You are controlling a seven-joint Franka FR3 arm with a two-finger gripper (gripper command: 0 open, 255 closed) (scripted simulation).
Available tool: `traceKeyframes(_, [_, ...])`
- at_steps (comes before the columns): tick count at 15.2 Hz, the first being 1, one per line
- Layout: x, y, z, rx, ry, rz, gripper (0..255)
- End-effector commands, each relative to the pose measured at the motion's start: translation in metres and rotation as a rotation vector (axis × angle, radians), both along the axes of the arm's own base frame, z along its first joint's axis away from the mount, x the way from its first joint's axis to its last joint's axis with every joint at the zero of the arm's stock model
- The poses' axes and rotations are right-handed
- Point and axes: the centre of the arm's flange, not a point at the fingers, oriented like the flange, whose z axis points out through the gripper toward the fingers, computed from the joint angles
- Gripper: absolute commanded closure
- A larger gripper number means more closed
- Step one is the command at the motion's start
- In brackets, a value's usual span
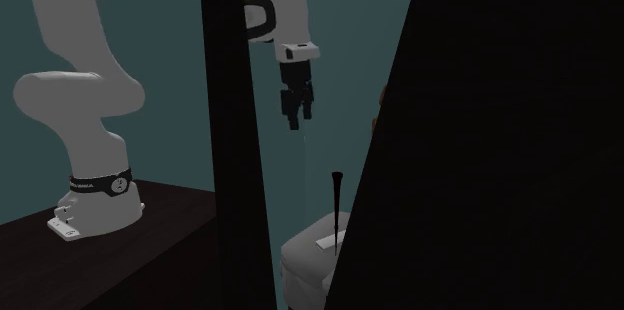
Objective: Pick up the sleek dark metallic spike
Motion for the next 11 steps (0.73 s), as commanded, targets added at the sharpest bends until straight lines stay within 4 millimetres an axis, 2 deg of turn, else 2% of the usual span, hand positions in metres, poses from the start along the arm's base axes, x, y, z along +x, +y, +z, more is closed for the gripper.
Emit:
traceKeyframes(1, [0.014, 0.017, -0.018, 0.005, 0.011, 0.000, 0])
traceKeyframes(11, [0.067, 0.094, -0.114, 0.026, 0.071, 0.004, 0])
